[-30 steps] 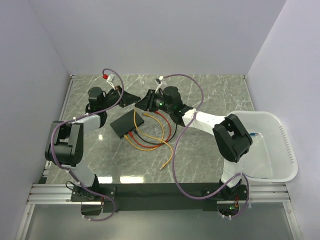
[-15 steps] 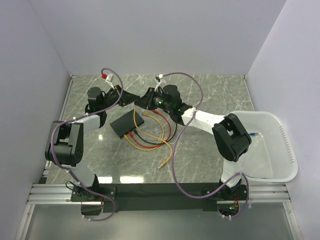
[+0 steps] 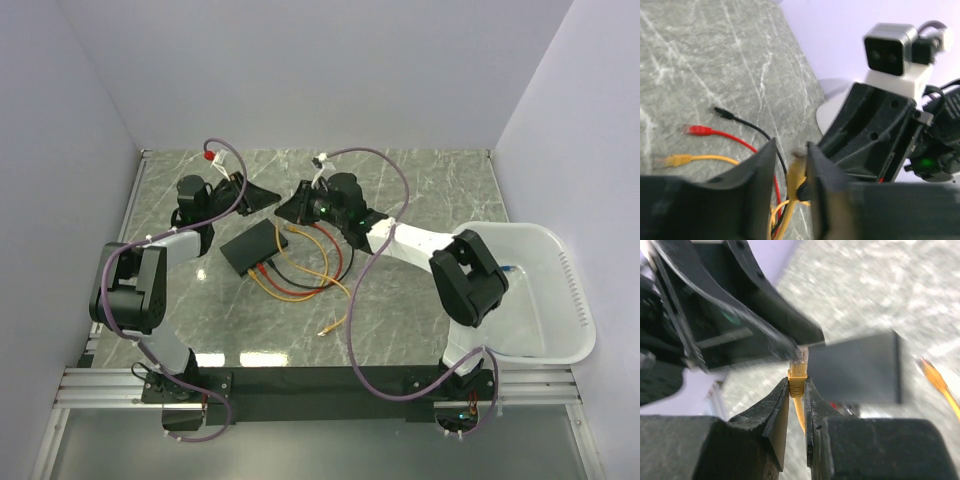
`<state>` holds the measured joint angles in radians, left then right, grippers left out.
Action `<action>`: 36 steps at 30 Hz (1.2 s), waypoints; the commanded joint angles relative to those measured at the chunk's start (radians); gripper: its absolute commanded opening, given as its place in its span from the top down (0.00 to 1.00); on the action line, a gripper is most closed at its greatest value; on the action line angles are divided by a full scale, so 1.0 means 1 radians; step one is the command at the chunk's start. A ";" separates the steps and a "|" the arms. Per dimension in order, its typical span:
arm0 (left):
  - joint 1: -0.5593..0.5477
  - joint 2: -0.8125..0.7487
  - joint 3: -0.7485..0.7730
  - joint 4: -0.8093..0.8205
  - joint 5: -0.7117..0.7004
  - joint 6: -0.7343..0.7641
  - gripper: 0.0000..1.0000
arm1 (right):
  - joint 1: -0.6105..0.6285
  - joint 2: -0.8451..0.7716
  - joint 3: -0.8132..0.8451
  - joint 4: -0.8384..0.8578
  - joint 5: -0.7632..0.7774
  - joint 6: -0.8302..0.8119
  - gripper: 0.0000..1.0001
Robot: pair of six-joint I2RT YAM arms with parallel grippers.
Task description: Insert the plug into the switch port
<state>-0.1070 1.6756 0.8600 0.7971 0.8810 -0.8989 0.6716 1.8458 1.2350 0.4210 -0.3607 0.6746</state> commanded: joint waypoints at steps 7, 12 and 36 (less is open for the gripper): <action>0.087 0.001 -0.042 0.020 -0.079 -0.026 0.55 | 0.017 -0.194 -0.051 -0.381 0.222 -0.306 1.00; 0.104 0.029 -0.046 0.021 -0.091 -0.025 0.53 | 0.089 -0.139 0.017 -0.582 0.464 -0.435 1.00; 0.069 -0.070 -0.058 -0.309 -0.560 0.247 0.14 | 0.261 0.233 0.256 -0.697 0.550 -0.581 1.00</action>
<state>-0.0082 1.6180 0.7731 0.5392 0.4171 -0.7212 0.9379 2.0682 1.4387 -0.2668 0.2409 0.1051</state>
